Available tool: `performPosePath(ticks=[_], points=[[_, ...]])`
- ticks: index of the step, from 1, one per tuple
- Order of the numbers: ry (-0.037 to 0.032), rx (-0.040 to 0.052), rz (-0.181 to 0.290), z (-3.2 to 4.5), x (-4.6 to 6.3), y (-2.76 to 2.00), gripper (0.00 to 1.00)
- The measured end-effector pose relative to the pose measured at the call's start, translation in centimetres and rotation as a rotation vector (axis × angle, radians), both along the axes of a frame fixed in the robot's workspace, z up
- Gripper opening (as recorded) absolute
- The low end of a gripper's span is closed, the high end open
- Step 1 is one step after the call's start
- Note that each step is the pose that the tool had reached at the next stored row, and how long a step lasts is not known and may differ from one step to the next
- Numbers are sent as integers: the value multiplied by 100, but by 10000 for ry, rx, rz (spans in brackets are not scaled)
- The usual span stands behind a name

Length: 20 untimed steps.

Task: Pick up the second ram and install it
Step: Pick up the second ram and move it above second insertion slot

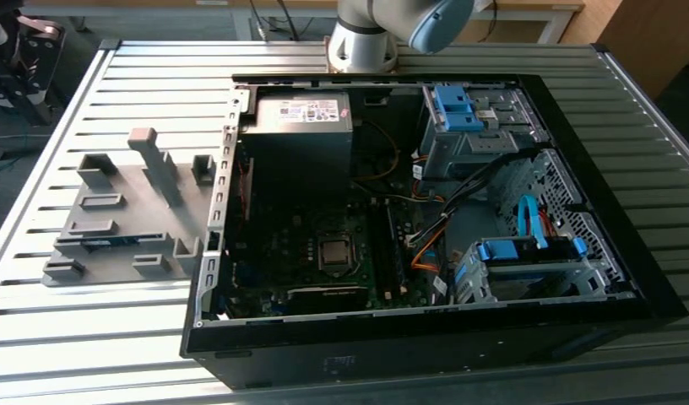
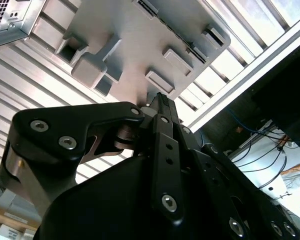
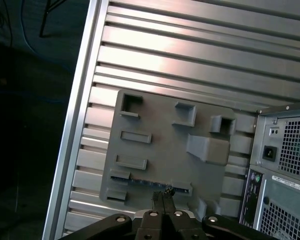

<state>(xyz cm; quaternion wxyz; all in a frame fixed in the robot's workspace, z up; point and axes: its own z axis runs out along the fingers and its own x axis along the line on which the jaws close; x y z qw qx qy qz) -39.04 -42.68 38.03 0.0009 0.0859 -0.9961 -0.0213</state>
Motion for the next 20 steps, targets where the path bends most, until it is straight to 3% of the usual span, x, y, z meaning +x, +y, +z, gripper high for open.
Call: performPosePath(ticks=[20], points=[[0, 0, 873, 0, -4, -1, 11]])
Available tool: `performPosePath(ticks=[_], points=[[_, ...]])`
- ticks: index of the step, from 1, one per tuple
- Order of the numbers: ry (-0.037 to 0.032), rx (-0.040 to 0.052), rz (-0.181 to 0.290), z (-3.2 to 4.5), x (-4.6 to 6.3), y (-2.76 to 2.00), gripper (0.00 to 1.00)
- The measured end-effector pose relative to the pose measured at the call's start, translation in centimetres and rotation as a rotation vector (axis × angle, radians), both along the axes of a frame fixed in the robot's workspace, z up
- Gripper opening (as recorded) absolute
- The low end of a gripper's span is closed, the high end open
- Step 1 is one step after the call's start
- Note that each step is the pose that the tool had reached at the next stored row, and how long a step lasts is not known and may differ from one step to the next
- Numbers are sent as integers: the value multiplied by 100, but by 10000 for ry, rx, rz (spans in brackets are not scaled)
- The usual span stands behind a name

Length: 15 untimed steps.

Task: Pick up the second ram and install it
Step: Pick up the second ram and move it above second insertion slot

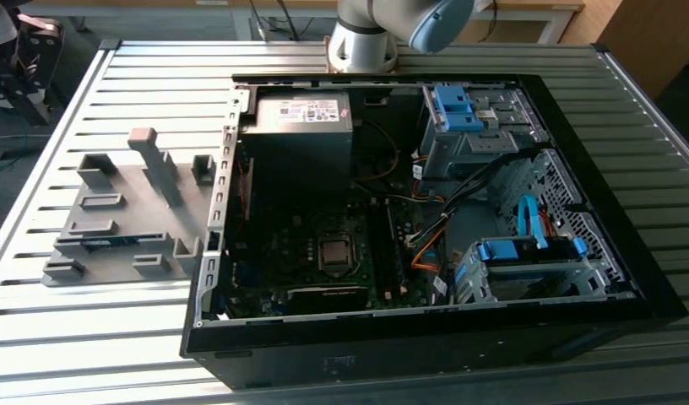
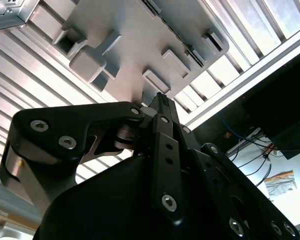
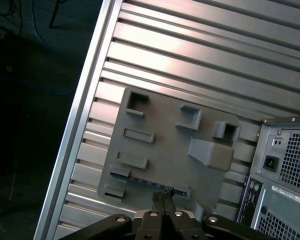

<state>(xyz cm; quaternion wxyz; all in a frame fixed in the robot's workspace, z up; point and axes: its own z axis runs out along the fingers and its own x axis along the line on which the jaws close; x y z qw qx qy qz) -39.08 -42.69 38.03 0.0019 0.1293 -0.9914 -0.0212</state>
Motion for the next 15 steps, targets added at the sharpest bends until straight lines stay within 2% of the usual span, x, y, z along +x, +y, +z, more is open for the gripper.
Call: performPosePath(ticks=[15], points=[[-1, 1, 647, -1, -4, -1, 11]])
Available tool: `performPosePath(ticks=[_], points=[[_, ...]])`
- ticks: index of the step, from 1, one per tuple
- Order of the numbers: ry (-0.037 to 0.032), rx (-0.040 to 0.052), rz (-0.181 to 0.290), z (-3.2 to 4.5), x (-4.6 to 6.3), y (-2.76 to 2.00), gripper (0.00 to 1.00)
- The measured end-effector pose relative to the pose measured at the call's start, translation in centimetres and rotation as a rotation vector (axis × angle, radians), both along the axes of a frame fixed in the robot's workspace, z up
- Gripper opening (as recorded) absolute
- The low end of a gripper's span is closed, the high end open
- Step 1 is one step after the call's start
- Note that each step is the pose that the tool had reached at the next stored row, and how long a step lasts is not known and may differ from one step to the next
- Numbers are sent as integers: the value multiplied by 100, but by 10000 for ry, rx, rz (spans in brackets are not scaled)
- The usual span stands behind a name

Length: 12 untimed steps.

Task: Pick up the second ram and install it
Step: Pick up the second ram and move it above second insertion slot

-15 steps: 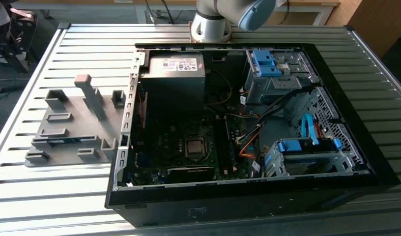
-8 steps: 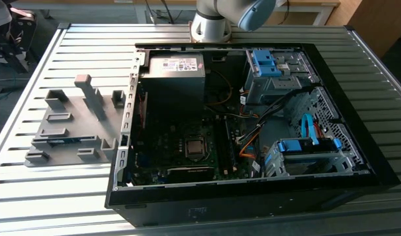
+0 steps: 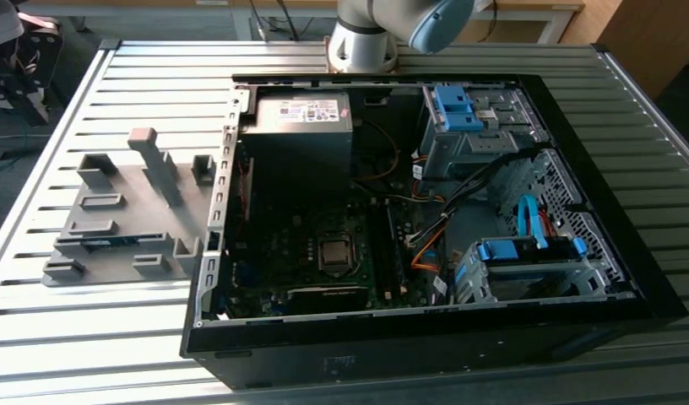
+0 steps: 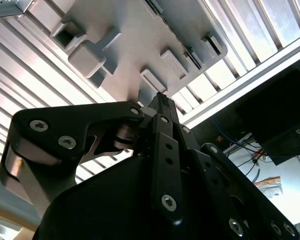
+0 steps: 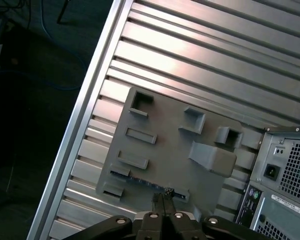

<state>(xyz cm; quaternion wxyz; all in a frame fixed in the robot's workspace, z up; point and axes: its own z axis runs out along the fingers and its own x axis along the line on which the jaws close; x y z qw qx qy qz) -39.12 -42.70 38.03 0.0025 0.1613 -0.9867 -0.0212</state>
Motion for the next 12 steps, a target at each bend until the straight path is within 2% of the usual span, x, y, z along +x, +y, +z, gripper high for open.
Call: performPosePath(ticks=[12], points=[[0, -1, 519, 0, -3, -2, 11]])
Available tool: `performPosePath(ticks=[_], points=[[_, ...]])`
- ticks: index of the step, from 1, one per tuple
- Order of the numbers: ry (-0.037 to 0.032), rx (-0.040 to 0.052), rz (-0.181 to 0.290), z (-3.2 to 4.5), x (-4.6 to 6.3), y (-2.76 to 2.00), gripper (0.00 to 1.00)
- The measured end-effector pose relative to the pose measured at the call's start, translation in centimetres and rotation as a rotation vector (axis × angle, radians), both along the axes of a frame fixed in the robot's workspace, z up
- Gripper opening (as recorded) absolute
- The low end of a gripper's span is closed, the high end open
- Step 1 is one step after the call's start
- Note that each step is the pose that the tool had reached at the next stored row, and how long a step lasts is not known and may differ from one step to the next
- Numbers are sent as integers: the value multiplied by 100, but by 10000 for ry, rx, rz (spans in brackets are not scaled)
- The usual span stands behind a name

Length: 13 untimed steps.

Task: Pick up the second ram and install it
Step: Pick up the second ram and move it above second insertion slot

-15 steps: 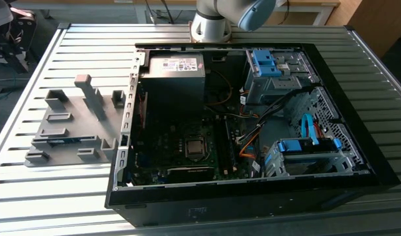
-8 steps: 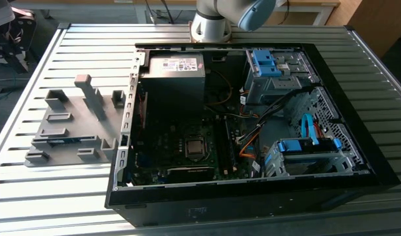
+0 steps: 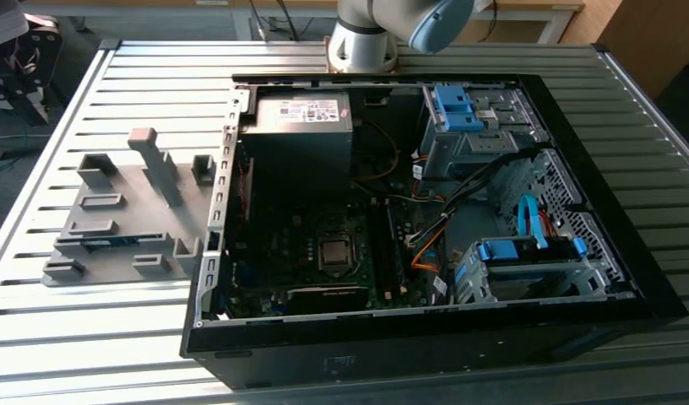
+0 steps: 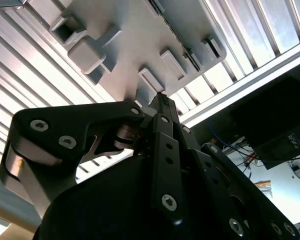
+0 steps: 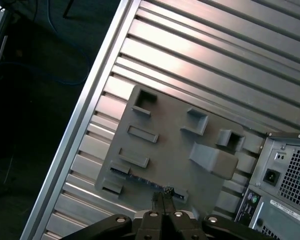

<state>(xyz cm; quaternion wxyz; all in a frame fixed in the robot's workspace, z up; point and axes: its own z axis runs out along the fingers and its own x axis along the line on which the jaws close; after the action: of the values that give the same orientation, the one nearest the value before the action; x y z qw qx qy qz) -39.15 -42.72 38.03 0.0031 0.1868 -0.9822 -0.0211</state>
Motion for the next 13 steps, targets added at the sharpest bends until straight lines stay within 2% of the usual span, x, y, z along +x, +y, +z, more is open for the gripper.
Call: performPosePath(ticks=[13], points=[[0, 0, 520, 0, -4, -3, 11]])
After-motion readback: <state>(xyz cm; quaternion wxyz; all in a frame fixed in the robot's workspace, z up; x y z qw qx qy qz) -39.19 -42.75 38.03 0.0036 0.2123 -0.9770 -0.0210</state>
